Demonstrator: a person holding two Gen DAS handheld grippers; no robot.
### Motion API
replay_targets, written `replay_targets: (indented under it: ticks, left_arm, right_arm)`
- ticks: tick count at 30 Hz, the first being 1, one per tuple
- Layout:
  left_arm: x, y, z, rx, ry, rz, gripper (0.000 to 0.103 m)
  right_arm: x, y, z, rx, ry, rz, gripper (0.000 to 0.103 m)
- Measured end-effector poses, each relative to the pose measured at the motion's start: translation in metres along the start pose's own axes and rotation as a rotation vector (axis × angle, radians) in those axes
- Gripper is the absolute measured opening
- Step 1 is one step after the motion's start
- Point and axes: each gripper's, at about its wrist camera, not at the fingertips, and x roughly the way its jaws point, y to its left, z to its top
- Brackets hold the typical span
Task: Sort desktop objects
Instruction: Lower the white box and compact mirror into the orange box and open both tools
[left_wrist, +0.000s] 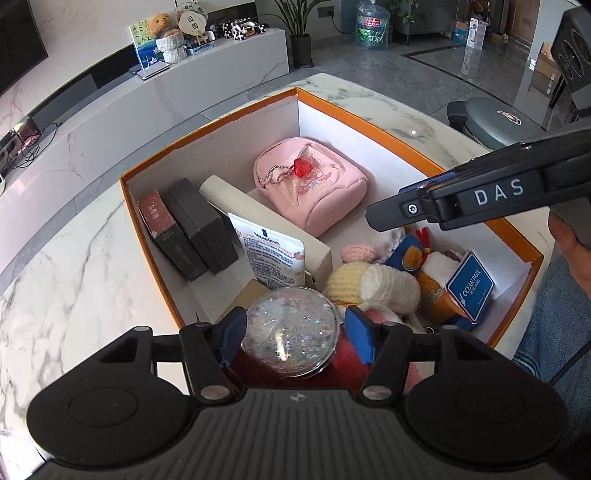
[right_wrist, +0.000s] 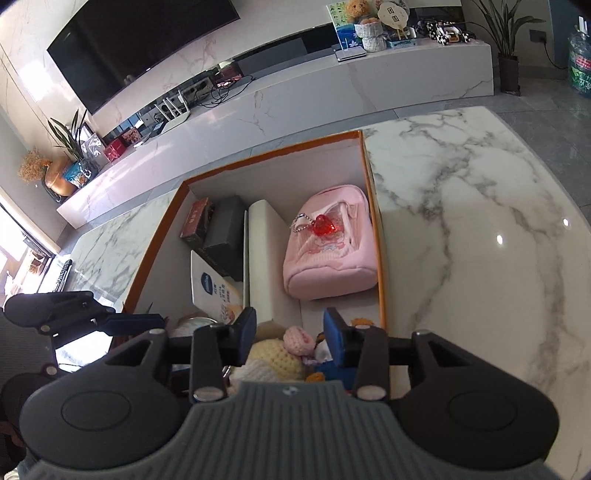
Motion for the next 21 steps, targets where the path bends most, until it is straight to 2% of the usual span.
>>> replay_targets:
  ticks: [5, 8, 11, 14, 15, 21]
  left_arm:
    - [-0.016, 0.002, -0.006, -0.062, -0.050, -0.005, 0.070]
    - [-0.028, 0.001, -0.009, -0.118, -0.092, -0.007, 0.074]
    - [-0.037, -0.003, -0.012, -0.158, -0.131, 0.019, 0.079]
    - [-0.045, -0.008, -0.014, -0.187, -0.156, 0.052, 0.081]
    - [-0.047, -0.010, -0.014, -0.195, -0.163, 0.056, 0.081]
    - [-0.055, -0.015, -0.020, -0.264, -0.180, 0.085, 0.082]
  right_arm:
    - [-0.005, 0.009, -0.010, -0.039, -0.006, 0.006, 0.044]
    - [-0.011, 0.015, -0.018, -0.063, -0.017, -0.004, 0.044]
    - [-0.020, 0.021, -0.024, -0.089, -0.028, -0.022, 0.045]
    - [-0.030, 0.025, -0.029, -0.098, -0.043, -0.035, 0.051]
    - [-0.034, 0.027, -0.031, -0.102, -0.050, -0.042, 0.054]
    - [-0.050, 0.035, -0.038, -0.134, -0.075, -0.086, 0.056]
